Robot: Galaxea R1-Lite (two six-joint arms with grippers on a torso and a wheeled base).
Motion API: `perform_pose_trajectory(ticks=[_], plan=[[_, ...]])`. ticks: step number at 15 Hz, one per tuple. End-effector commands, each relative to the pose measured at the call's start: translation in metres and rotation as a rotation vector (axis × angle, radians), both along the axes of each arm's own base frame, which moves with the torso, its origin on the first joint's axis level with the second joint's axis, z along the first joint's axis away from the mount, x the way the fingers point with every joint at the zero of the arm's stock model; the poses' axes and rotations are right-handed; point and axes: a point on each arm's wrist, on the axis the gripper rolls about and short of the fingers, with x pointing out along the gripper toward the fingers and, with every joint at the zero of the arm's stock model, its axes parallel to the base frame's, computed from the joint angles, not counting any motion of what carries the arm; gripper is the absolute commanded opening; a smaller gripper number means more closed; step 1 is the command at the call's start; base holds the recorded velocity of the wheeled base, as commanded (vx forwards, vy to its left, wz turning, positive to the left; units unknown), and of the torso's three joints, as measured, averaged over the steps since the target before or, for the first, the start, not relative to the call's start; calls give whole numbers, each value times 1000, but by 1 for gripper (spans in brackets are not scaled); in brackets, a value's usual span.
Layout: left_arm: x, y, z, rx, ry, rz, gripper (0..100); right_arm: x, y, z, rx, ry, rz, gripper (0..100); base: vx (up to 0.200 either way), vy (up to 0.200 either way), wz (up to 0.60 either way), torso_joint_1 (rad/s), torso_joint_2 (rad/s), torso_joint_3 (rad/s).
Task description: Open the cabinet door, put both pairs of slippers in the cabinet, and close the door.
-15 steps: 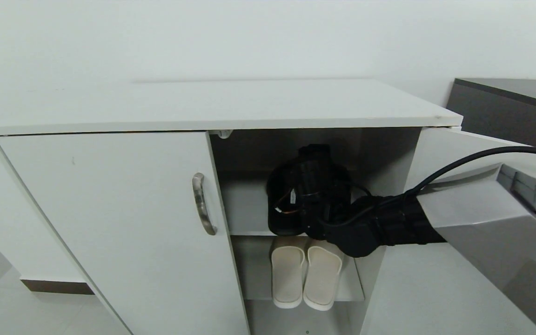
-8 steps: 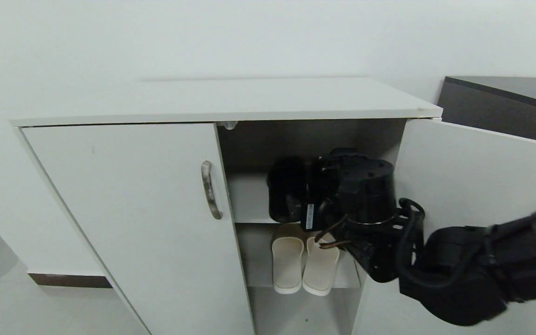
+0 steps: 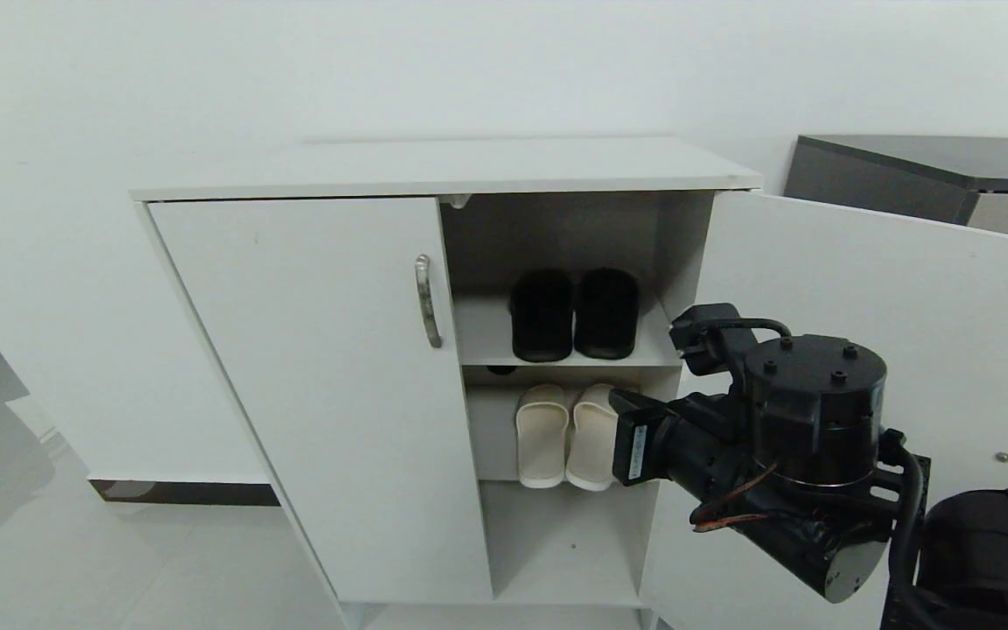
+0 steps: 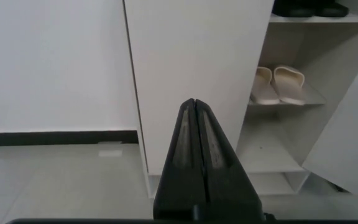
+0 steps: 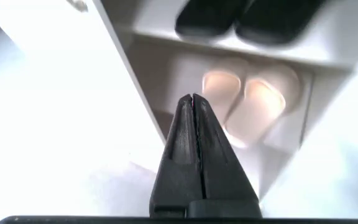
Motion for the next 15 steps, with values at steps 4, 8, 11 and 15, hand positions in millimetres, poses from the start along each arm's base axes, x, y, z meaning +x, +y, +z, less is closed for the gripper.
perform_pose_trajectory(ticks=[4, 8, 11, 15], plan=[[0, 0, 0, 0, 0, 2, 0, 0, -13, -18, -1, 18, 39, 0, -200, 0, 0, 6, 4, 5], [0, 0, 0, 1, 1, 0, 0, -1, -13, -23, -14, 21, 75, 0, -200, 0, 0, 2, 0, 2], [0, 0, 0, 0, 0, 0, 0, -1, -13, -23, -17, 21, 75, 0, -200, 0, 0, 5, 1, 1], [0, 0, 0, 0, 1, 0, 0, 0, -11, -27, -25, 30, 76, 0, -200, 0, 0, 5, 1, 5]])
